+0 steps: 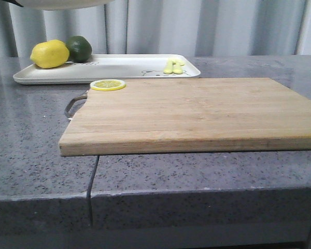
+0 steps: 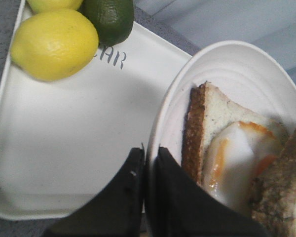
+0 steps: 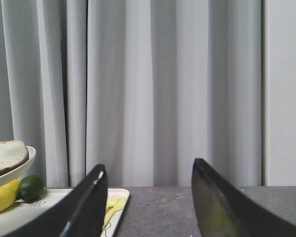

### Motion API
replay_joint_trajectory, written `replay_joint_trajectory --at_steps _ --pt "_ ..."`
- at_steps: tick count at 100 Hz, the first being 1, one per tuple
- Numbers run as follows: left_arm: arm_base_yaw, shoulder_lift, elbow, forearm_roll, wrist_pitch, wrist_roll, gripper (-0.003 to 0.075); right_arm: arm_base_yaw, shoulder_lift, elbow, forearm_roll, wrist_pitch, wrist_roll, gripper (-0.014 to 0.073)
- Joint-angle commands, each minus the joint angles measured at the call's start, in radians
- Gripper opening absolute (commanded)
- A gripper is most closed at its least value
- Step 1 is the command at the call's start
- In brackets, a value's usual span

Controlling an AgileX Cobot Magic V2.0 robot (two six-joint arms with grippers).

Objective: Place bread and move sandwich to tray
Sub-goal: 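Lift the plate with the left gripper and carry it toward the tray, then lower the plate onto the white tray and open the left gripper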

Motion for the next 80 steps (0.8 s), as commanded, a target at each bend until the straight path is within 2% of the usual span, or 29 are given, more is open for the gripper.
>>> replay_joint_trajectory --at_steps 1,22,42,80 --pt "-0.034 0.013 -0.104 -0.086 -0.016 -0.003 -0.0020 -0.005 0.004 -0.024 -0.043 -0.024 -0.012 0.0401" --pt "-0.096 0.169 -0.259 -0.070 -0.013 -0.003 -0.0020 -0.005 0.004 -0.024 -0.033 -0.025 -0.012 0.0401" --pt "-0.110 0.284 -0.372 -0.070 -0.013 -0.018 -0.0020 -0.005 0.004 -0.024 0.001 -0.025 -0.012 0.0401" --pt "-0.107 0.372 -0.415 -0.023 0.010 -0.035 -0.0020 -0.005 0.004 -0.024 0.013 -0.027 -0.012 0.0401"
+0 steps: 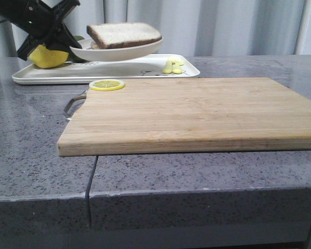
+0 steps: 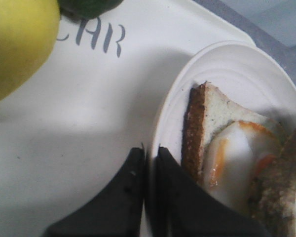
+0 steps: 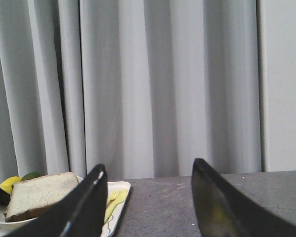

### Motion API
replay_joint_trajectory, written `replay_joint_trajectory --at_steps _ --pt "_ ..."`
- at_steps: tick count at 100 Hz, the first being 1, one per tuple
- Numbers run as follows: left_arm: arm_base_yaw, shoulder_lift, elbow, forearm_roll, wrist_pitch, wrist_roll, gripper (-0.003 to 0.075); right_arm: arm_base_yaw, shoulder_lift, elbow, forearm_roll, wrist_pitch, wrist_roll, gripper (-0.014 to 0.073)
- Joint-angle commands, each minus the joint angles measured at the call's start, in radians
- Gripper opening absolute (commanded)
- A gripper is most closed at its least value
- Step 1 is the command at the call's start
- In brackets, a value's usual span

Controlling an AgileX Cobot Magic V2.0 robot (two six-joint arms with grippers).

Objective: Place bread and move sandwich to tray
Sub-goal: 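Lower the plate onto the white tray and open the left gripper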

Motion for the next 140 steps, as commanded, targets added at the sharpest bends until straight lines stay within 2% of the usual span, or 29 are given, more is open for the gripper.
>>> replay_joint_trajectory --at_steps 1,33,119,129,140 --pt "-0.002 -0.058 -0.041 -0.060 -0.019 -0.020 -0.0020 -0.005 0.004 -0.024 -0.041 -0.025 -0.012 0.0401" --pt "-0.002 -0.030 -0.041 -0.012 -0.027 -0.042 -0.0020 -0.005 0.004 -0.024 -0.041 -0.024 -0.012 0.0401" --pt "-0.002 -0.004 -0.041 -0.012 -0.049 -0.042 -0.0014 -0.005 0.004 -0.024 -0.040 -0.025 -0.012 0.0401" --pt "-0.002 -0.004 -0.041 -0.012 -0.035 -0.042 0.0041 -0.005 0.004 -0.024 -0.040 -0.025 -0.012 0.0401" --pt "-0.002 -0.004 -0.041 -0.012 -0.026 -0.042 0.0166 -0.005 0.004 -0.024 -0.040 -0.025 -0.012 0.0401"
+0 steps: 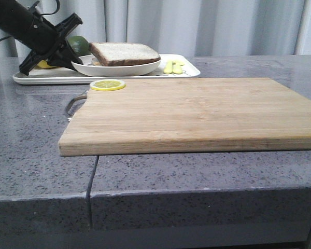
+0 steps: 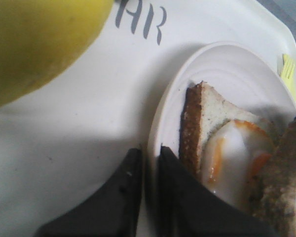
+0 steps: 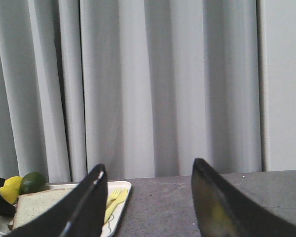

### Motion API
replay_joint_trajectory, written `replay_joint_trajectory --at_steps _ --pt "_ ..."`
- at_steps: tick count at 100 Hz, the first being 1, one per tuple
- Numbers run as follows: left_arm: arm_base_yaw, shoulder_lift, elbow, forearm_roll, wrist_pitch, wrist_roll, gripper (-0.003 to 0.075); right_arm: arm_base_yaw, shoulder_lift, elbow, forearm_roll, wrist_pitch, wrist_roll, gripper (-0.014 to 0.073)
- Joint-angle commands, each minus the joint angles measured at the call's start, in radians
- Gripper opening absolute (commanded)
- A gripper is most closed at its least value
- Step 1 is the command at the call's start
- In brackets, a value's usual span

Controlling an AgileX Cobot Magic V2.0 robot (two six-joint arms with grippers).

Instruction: Place bread and move sandwich to tray

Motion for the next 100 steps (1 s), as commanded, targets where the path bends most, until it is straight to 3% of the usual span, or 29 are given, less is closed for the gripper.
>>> replay_joint_trajectory --at_steps 1,9,16,30,64,82,100 --pt "-0.002 -0.064 -0.033 -0.041 -0.005 -0.010 0.0174 -0.005 0.004 -0.024 -0.043 -0.025 -0.012 0.0401" --pt "-0.002 -0.064 -0.033 -0.041 0.001 -0.010 0.0266 -0.005 0.004 -0.024 -0.043 -0.025 -0.012 0.0401" --pt "-0.002 -0.064 -0.033 -0.041 0.003 -0.010 0.0298 -0.005 0.004 -0.024 -0.043 -0.025 -0.012 0.0401" --pt "-0.001 -0.070 -0.044 -0.018 0.013 -0.010 0.0297 -0.005 0.004 -0.024 -0.043 -0.028 -0.012 0.0401" --pt "-0.001 -0.092 -0.199 0.231 0.160 -0.068 0.0295 -0.005 0.004 -0.024 -0.043 -0.029 -0.012 0.0401" --pt "0.006 -0.150 -0.255 0.299 0.188 -0.068 0.0295 -0.005 0.004 -0.024 -0.043 -0.030 -0.012 0.0401" --pt "0.036 -0.235 -0.317 0.314 0.299 -0.069 0.0295 -0.005 0.004 -0.024 -0.043 -0.036 -0.012 0.0401"
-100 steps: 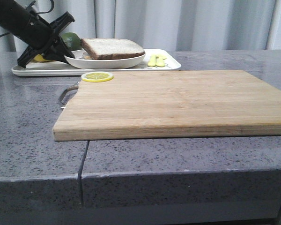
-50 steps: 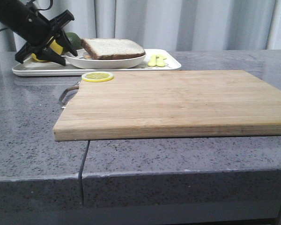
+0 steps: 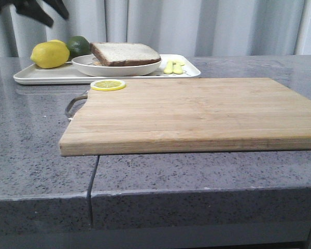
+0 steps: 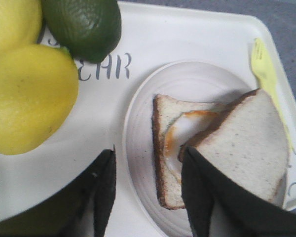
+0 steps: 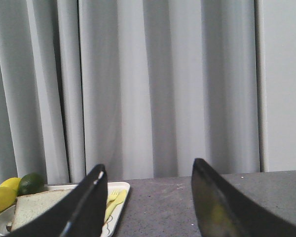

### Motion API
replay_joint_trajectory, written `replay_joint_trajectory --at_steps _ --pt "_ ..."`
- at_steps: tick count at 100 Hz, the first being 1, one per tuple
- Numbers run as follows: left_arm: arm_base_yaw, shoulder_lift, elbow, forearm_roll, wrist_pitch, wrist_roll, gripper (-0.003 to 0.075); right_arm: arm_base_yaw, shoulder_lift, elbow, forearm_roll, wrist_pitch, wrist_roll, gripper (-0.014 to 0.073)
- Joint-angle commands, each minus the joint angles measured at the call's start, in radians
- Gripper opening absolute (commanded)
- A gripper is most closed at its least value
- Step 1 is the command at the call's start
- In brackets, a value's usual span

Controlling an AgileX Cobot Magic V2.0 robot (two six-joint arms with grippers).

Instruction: Place bread and move sandwich to tray

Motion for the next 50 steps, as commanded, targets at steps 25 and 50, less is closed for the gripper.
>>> replay_joint_trajectory --at_steps 25,50 --pt "0.026 -0.325 -0.048 0.064 -0.021 0.022 0.0295 -0.005 0.004 -0.024 -0.045 -0.032 -0.017 0.0401" --pt "-0.005 -0.587 0.063 0.066 -0.037 0.084 0.0295 -0.005 0.004 -0.024 -0.044 -0.034 -0.079 0.0401"
